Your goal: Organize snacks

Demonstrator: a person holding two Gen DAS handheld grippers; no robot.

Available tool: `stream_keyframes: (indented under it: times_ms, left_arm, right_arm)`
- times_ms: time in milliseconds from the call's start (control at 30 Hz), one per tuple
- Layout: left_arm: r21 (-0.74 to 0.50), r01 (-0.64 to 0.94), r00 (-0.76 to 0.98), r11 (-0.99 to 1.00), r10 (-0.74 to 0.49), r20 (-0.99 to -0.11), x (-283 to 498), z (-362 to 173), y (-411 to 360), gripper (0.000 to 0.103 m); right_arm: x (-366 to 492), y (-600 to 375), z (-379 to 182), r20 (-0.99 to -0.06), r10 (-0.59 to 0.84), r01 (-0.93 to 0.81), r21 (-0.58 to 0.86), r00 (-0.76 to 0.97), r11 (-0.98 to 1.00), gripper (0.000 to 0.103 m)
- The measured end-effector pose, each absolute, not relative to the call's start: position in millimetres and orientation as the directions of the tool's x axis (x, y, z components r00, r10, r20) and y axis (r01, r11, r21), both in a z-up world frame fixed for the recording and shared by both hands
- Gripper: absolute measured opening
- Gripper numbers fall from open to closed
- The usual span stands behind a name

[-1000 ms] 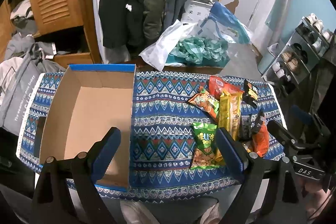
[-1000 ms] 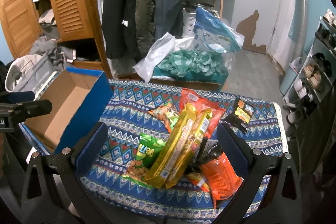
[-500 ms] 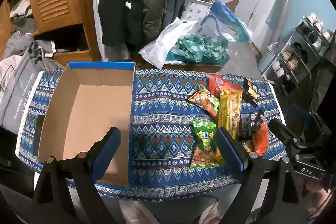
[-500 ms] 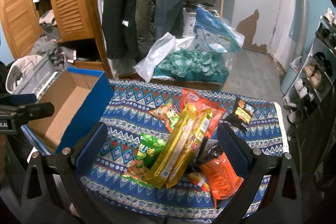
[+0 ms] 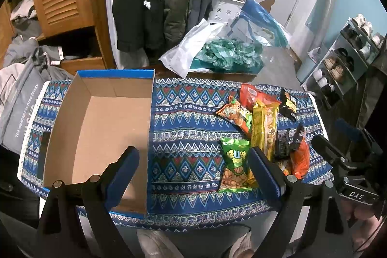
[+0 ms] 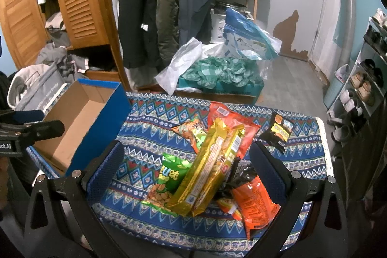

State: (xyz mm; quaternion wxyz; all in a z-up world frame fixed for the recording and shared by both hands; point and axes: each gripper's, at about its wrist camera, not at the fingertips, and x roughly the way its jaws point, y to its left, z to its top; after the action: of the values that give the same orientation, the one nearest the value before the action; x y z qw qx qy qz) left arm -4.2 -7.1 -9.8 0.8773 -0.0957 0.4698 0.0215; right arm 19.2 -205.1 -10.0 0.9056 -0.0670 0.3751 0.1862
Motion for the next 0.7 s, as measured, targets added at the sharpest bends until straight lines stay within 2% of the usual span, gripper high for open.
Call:
stream_keyframes:
  times_ms: [700]
  left_arm:
    - [-0.150,-0.127,0.555,0.981,-0.055,-0.830,-4.0,-10.7,-7.3,0.092]
  right_arm:
    - [19.1,-206.2,-9.7,-0.705,0.289,-0.388,0.022,0.647,0.922,0.102]
